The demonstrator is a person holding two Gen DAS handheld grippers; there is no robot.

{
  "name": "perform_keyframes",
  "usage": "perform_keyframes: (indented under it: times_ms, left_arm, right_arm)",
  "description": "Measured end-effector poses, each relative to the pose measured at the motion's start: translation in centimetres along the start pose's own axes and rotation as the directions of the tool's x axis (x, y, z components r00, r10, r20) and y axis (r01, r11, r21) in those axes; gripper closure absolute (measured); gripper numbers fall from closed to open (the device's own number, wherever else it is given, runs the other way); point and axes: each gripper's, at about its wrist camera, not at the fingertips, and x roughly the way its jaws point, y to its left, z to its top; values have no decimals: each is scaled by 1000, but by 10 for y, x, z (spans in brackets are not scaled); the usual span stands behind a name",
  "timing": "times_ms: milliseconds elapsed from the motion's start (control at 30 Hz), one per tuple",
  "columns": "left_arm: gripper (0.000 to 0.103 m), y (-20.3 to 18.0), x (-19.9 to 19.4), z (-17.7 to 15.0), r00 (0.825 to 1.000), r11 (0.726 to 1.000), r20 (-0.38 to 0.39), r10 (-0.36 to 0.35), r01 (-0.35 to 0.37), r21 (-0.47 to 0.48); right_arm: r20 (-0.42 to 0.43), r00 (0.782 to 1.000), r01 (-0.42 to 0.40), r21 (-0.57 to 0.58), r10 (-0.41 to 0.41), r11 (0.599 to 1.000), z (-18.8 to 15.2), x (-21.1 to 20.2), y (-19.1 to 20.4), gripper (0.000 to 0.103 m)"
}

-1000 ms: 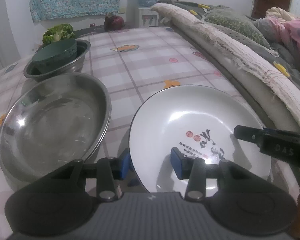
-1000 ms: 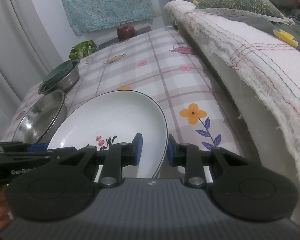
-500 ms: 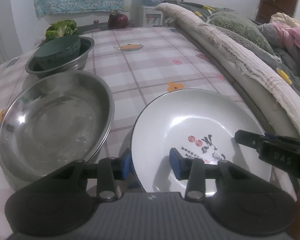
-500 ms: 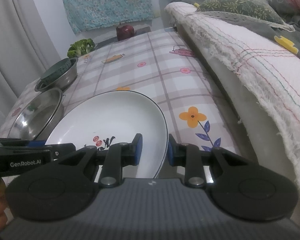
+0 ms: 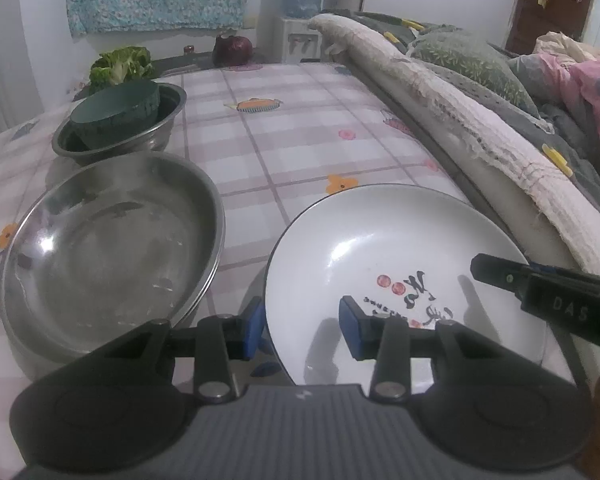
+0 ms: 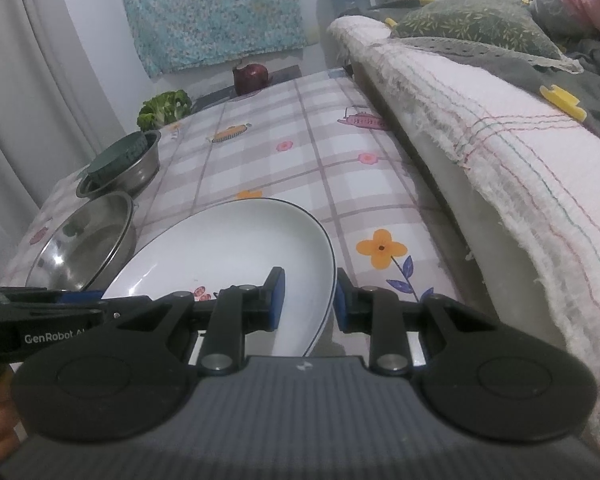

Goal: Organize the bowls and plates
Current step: 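Hold the white plate rim with both tools and move it above the basin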

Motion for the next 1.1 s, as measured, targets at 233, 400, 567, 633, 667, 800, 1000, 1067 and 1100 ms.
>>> perform_keyframes:
  times_ms: [233,400,567,633,667,800,1000,1067,1100]
  left_arm:
    - [62,-2,-4,2,1000,1000,11,2,-2,-2]
    - [62,-2,-7,3,1000,1000,16,0,0,-4]
    - [62,-2,-11,5,1000,1000,25,-1,2,-4]
    - [62,-3,-12,5,1000,1000,28,-2,2,-4]
    - [62,-3,-13,5,1000,1000,30,-3,3,-3]
    - [62,-4,-17,6,999,1000,38,-5,5,-4]
    - [62,-4,-19,6,999,1000,48,-8,8,-3]
    - [62,-4,-19,6,999,1000,43,-11,11,-4]
    - [80,-4,-20,5,998,999,54,-38,38,-1]
  right_arm:
    - [10,1000,-5,-1,5,1000,3,-4,1,78]
    - [17,1000,-5,1,5,1000,4,-7,2,78]
    - [24,1000,-6,4,6,1000,6,-10,2,78]
    - [28,1000,-6,4,6,1000,7,-11,2,78]
    - [32,999,-6,4,6,1000,8,-12,3,78]
    - [41,999,-5,2,5,1000,10,-16,3,78]
    - [49,999,-4,0,4,1000,10,-20,4,78]
    - [48,999,-4,1,4,1000,10,-20,4,78]
    - [45,999,-5,3,4,1000,10,-20,3,78]
